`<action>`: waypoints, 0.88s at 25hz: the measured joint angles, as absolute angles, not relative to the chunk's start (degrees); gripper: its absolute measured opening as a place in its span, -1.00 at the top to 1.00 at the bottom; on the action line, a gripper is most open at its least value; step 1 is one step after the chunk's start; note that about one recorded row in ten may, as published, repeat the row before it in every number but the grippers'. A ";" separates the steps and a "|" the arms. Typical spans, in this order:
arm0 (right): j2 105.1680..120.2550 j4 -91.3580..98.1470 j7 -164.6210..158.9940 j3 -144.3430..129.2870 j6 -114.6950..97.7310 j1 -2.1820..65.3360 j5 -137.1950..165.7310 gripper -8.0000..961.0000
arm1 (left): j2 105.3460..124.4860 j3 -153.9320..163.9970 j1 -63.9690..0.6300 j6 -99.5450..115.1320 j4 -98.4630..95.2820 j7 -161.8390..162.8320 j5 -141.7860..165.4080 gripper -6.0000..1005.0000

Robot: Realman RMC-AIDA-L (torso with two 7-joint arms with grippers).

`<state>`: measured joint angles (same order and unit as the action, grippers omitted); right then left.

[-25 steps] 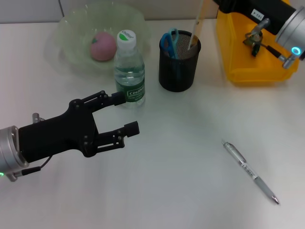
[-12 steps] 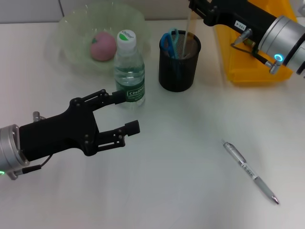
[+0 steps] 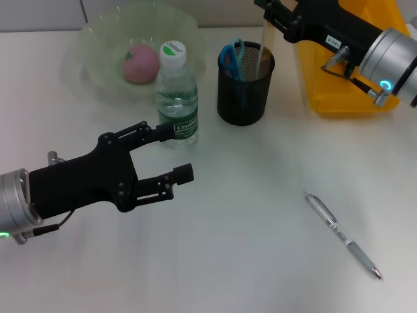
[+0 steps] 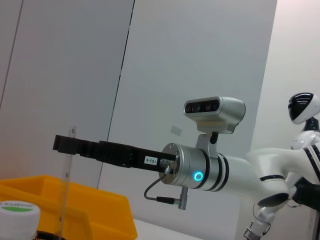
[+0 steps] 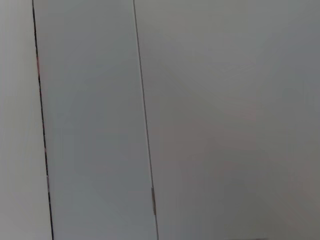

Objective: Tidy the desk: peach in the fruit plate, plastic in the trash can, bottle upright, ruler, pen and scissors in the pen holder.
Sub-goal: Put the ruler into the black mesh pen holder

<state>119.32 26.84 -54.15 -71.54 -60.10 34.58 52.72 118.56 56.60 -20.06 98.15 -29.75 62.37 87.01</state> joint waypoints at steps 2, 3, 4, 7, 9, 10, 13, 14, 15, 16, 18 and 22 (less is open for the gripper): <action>119.32 27.20 -54.00 -71.54 -60.24 34.28 52.74 0.21 | 118.56 56.60 -20.13 98.11 -29.70 62.37 87.01 -0.62; 119.32 27.38 -53.99 -71.54 -60.24 34.16 52.74 0.21 | 118.56 56.59 -20.16 98.08 -29.69 62.37 87.01 -0.62; 119.32 27.45 -53.99 -71.54 -60.25 34.13 52.74 0.21 | 118.56 56.60 -20.18 98.08 -29.69 62.38 87.01 -0.62; 119.33 27.47 -53.97 -71.54 -60.27 34.12 52.74 0.21 | 118.56 56.60 -20.23 98.08 -29.69 62.38 87.01 -0.62; 119.34 27.47 -53.93 -71.54 -60.28 34.11 52.74 0.21 | 118.56 56.60 -20.23 98.08 -29.69 62.39 87.01 -0.62; 119.34 27.47 -53.90 -71.55 -60.28 34.10 52.76 0.21 | 118.56 56.60 -20.23 98.08 -29.69 62.39 87.01 -0.62; 119.35 27.47 -53.76 -71.84 -60.30 34.11 53.48 0.20 | 118.56 56.60 -20.20 98.08 -29.70 62.40 87.01 -0.62; 119.35 27.52 -53.57 -72.03 -60.30 34.12 53.91 0.20 | 118.56 56.60 -20.18 98.08 -29.70 62.40 87.01 -0.62; 119.37 27.58 -53.42 -72.09 -60.29 34.12 54.08 0.20 | 118.56 56.60 -20.18 98.08 -29.70 62.41 87.01 -0.62; 119.41 27.62 -53.21 -72.15 -60.20 34.08 54.21 0.16 | 118.56 56.60 -20.19 98.09 -29.70 62.40 87.01 -0.62; 119.42 27.62 -53.17 -72.16 -60.16 34.08 54.21 0.07 | 118.56 56.60 -20.21 98.09 -29.71 62.41 87.01 -0.62; 119.44 27.62 -53.17 -72.16 -60.23 33.99 54.18 -0.07 | 118.56 56.60 -20.21 98.09 -29.71 62.41 87.01 -0.62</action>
<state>119.44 27.62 -53.17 -72.16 -60.23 33.99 54.18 118.56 56.60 -20.21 98.09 -29.71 62.41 87.01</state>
